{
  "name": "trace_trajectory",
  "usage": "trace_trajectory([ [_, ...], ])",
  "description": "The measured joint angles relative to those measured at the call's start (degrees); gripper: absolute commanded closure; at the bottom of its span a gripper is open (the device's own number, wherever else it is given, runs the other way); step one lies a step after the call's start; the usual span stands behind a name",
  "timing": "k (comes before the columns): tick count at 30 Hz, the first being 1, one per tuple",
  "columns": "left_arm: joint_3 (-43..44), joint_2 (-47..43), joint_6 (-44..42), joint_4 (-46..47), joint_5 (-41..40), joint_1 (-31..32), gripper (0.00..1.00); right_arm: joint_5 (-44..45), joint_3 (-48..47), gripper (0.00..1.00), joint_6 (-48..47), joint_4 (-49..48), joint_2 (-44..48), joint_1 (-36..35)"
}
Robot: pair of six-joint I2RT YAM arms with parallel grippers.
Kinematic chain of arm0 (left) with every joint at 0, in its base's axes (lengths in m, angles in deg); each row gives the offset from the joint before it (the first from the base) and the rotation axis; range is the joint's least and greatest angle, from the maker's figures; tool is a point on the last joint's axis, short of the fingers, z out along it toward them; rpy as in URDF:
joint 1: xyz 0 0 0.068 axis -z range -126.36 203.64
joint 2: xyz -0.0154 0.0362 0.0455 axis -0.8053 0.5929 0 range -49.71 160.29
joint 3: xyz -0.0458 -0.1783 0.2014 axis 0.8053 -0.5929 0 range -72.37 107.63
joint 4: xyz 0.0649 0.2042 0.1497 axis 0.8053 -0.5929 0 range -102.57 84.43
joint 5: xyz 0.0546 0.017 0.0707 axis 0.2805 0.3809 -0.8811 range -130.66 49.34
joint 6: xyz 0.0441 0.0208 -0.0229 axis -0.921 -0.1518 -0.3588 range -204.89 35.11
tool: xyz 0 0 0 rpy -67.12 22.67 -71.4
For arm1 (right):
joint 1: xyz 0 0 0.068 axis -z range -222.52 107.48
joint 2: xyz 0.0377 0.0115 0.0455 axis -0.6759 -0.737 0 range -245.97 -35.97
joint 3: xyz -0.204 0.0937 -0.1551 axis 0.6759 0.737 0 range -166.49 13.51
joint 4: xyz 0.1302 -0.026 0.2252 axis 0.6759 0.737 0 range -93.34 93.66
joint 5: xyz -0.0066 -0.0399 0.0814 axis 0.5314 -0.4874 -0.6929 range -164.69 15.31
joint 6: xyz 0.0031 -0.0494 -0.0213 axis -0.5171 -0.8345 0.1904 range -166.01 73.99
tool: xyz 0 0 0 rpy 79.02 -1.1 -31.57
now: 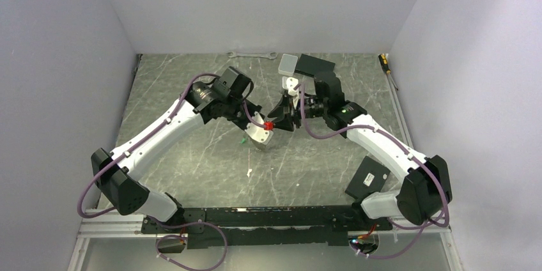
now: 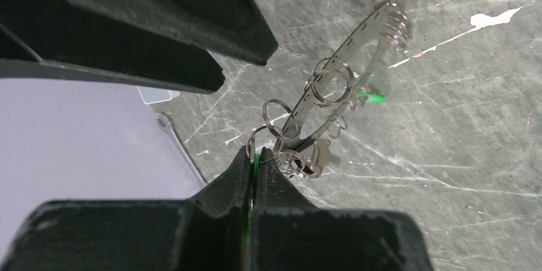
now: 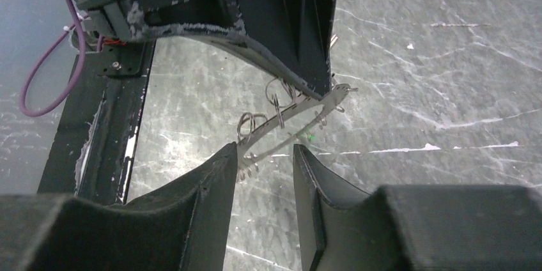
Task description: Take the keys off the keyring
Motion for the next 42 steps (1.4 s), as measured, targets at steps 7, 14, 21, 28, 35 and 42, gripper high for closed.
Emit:
trace_trajectory([
  [7, 0.00, 0.02, 0.04, 0.50, 0.04, 0.74, 1.00, 1.49, -0.61, 0.63, -0.07, 0.02, -0.83, -0.87],
  [14, 0.00, 0.15, 0.13, 0.72, 0.90, 1.16, 1.00, 2.23, -0.61, 0.63, -1.18, 0.04, -1.46, -1.20],
  [21, 0.02, 0.52, 0.20, 0.76, 1.44, 1.79, 1.00, 2.12, -0.68, 0.69, -2.12, 0.28, -1.75, -1.84],
  [28, 0.13, 1.03, 0.61, 1.25, 1.51, 1.84, 1.00, 2.14, -0.90, 0.78, -3.28, 1.31, -1.97, -2.80],
  [35, 0.31, 1.46, 1.03, 1.31, 1.68, 1.90, 1.00, 2.40, -0.90, 1.00, -4.31, 1.77, -2.01, -2.80],
  [42, 0.33, 1.46, 3.61, 1.29, 1.42, 2.01, 1.00, 2.51, -0.90, 1.00, -4.24, 1.88, -2.01, -2.78],
])
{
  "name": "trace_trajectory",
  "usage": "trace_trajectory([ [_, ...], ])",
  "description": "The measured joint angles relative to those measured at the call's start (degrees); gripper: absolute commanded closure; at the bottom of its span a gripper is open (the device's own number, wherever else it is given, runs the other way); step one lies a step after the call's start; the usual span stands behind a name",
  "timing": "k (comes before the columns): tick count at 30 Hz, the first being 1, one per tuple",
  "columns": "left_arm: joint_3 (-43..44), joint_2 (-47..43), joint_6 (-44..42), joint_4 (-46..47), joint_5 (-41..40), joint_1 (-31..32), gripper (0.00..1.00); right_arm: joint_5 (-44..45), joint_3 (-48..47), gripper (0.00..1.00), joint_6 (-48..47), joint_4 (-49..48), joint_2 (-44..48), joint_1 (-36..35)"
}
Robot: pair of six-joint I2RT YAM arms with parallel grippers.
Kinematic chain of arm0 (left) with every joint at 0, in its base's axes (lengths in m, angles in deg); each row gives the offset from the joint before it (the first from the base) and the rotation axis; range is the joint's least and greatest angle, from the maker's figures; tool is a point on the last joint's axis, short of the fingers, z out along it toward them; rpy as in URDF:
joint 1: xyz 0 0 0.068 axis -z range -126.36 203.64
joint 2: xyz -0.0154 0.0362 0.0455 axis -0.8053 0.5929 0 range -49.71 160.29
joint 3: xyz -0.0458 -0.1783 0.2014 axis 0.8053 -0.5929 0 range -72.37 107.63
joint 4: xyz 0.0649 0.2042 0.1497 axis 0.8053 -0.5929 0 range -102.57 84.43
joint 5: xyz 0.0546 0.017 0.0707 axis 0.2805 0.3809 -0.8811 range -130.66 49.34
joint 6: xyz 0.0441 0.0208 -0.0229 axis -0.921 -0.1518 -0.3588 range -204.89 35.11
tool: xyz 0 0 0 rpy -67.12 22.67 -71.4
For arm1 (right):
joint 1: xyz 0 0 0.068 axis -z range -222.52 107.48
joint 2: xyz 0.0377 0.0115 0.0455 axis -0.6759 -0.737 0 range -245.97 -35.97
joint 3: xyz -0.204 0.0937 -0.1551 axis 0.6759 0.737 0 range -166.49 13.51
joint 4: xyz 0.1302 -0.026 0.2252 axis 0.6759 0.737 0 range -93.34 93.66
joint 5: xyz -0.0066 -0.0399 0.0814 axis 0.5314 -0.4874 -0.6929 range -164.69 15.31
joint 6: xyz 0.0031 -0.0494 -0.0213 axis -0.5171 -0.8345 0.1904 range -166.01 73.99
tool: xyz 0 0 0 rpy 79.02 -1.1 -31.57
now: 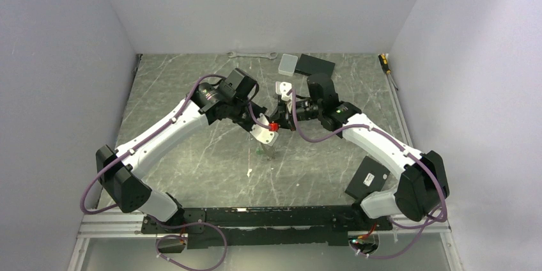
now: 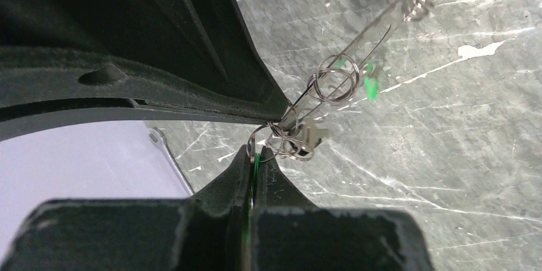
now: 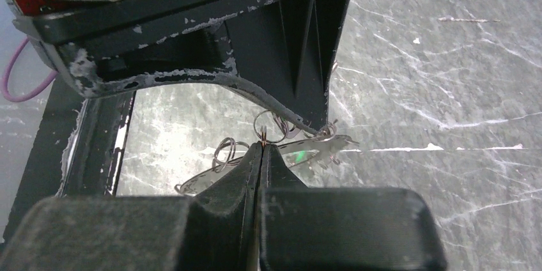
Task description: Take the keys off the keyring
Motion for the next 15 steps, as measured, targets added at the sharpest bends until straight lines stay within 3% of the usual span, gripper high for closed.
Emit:
trace_trajectory([
  [15, -1.03, -0.09, 8.13, 0.85, -0.39, -1.68, 1.00, -1.14, 0.07, 1.00, 9.55, -3.65, 0.50, 2.49],
])
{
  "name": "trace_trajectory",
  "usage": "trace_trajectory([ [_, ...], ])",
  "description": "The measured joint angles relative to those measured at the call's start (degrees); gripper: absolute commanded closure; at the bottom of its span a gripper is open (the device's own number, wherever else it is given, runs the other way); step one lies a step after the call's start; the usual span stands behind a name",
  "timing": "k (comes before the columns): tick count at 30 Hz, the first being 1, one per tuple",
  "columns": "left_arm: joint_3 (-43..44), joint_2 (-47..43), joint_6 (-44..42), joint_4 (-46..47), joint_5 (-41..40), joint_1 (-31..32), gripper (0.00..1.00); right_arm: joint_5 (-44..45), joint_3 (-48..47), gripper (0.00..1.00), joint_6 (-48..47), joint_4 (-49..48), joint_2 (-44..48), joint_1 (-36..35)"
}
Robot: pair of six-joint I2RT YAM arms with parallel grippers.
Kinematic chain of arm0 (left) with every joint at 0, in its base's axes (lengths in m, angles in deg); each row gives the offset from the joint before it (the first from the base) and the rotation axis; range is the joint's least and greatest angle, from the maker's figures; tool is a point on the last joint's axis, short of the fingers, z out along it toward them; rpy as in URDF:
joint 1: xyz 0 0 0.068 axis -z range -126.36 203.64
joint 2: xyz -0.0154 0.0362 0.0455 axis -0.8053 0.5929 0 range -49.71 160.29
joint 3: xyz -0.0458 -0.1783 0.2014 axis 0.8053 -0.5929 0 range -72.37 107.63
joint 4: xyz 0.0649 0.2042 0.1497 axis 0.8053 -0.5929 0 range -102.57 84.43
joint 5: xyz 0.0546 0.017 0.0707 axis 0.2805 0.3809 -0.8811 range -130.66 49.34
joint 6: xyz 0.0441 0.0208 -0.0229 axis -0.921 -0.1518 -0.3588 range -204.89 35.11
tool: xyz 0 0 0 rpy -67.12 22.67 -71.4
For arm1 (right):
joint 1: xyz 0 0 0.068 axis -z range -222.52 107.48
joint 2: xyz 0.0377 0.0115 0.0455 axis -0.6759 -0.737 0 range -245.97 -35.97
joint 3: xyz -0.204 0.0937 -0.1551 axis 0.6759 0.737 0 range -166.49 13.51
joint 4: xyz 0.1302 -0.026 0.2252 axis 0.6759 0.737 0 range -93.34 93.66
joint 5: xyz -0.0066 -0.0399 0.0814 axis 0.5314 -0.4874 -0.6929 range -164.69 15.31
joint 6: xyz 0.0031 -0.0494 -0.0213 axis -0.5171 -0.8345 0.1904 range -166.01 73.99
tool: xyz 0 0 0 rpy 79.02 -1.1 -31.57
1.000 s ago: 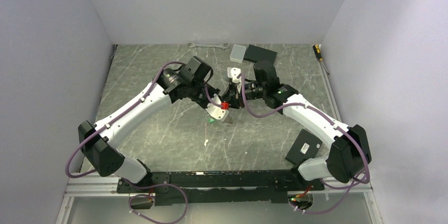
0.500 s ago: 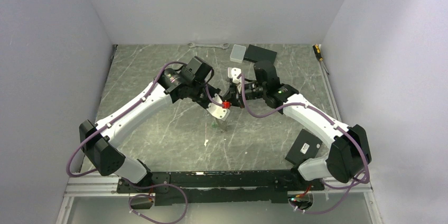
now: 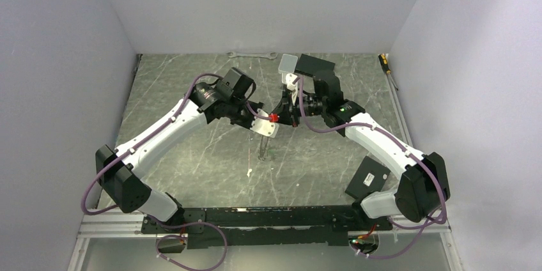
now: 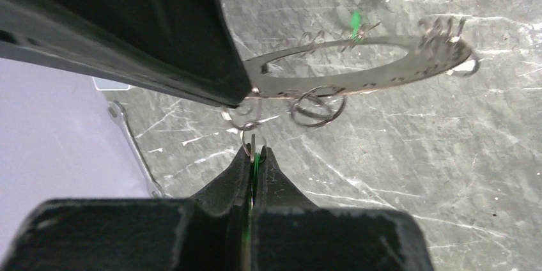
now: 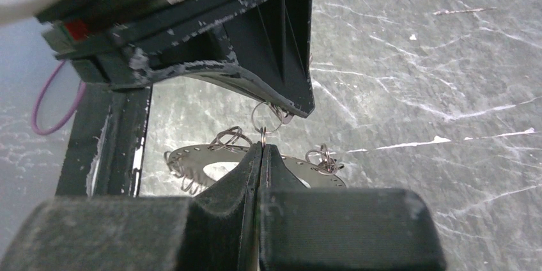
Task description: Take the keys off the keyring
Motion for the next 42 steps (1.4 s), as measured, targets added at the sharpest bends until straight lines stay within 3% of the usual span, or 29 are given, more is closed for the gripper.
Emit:
trace_trajectory([
  [24, -12.26, -5.99, 1.90, 14.32, 1.95, -0.17, 1.00, -4.50, 0.00, 1.00, 4.33, -1.68, 0.09, 0.50],
  [42, -12.79, -6.16, 1.88, 15.67, 6.71, -1.97, 1.00, -6.25, -0.02, 1.00, -4.48, 4.00, 0.09, 0.17],
])
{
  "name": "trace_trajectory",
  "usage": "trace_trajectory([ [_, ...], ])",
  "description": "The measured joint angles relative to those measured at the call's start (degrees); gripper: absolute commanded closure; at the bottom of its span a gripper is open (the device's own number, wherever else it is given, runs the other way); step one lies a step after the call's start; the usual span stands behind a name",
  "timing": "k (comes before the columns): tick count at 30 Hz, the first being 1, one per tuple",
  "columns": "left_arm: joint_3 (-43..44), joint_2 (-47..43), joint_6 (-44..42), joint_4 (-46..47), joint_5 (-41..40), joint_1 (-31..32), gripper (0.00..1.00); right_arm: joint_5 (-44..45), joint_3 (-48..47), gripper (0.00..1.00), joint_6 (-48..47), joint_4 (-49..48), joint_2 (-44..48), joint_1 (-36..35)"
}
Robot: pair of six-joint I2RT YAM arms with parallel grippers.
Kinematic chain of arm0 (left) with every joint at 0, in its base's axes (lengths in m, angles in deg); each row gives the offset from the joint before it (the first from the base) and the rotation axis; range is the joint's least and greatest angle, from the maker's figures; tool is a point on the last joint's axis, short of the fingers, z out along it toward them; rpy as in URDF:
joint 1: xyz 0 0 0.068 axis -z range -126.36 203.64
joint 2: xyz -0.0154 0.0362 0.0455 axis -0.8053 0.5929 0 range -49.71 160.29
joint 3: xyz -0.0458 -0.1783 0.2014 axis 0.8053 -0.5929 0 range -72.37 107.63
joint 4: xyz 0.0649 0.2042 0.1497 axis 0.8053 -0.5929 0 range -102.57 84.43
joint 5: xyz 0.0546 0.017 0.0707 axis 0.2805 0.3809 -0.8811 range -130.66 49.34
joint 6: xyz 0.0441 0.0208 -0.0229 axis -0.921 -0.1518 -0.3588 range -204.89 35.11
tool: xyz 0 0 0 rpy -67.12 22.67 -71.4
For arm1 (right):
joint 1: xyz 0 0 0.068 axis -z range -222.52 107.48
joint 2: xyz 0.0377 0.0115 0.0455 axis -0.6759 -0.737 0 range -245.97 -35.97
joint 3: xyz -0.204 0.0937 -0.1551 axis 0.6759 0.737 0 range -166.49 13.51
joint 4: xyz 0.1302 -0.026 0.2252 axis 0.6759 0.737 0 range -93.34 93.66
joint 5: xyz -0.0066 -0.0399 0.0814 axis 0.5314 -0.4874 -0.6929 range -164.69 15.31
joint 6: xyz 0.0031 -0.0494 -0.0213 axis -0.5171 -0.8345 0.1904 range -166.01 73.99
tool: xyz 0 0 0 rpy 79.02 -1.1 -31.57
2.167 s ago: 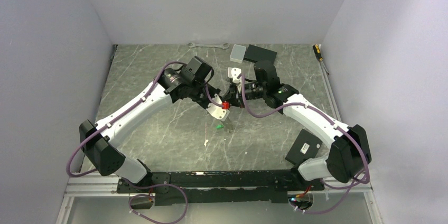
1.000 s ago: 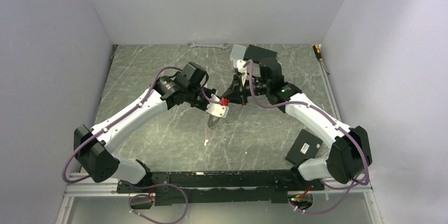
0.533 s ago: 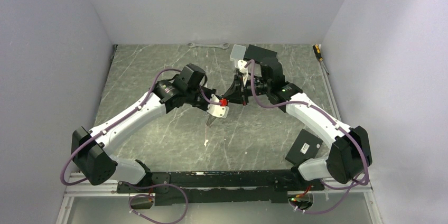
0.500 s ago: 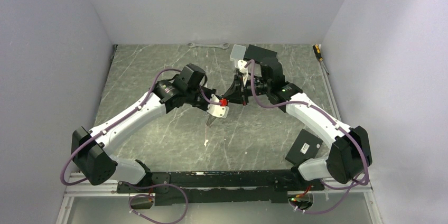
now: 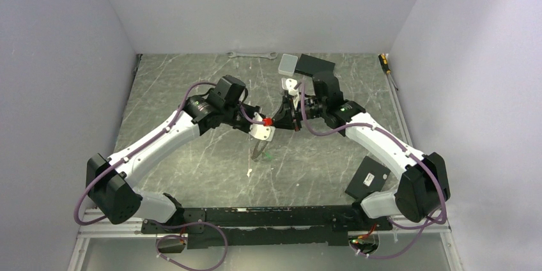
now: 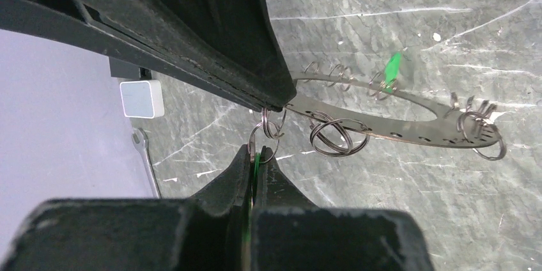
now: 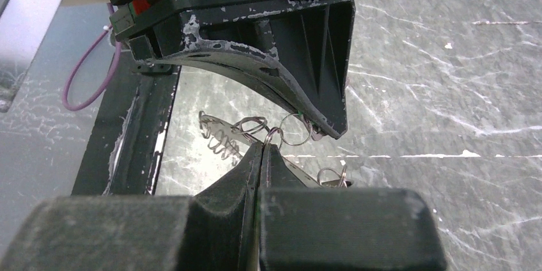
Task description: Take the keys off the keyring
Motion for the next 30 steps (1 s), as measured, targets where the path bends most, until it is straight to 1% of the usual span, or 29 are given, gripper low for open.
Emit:
trace_trajectory([
  [17, 2.56, 0.00, 0.00, -2.78, 2.21, -0.42, 1.00, 2.97, 0.00, 1.00, -1.22, 0.48, 0.00, -0.63],
  [18, 2.86, 0.00, 0.02, -3.21, 2.36, -0.42, 1.00, 3.37, 0.00, 0.99, -1.07, 0.28, 0.00, -0.72],
  [20, 3.74, 0.00, 0.22, -4.46, 2.54, -0.39, 1.00, 4.07, 0.00, 0.88, -0.68, -0.24, 0.00, -0.76],
  [22, 4.94, 0.17, 0.63, -6.08, 2.60, -0.24, 1.00, 4.96, 0.00, 0.82, 0.11, -1.01, 0.00, -0.94],
  [25, 7.39, 1.18, 2.34, -8.39, 2.43, -0.02, 1.00, 7.06, 0.00, 0.68, 0.94, -1.33, 0.00, -0.83],
  [27, 9.27, 2.38, 4.28, -9.94, 1.97, 0.13, 1.00, 8.66, 0.00, 0.61, 1.42, -1.36, 0.00, -0.33],
  [28, 10.23, 2.71, 5.33, -10.71, 1.36, 0.17, 1.00, 9.25, 0.00, 0.54, 1.49, -1.38, 0.00, -0.07],
  [30, 12.79, 5.35, 7.82, -12.85, 0.13, 0.24, 1.00, 10.43, 0.00, 0.48, 1.95, -1.36, 0.02, 0.85],
])
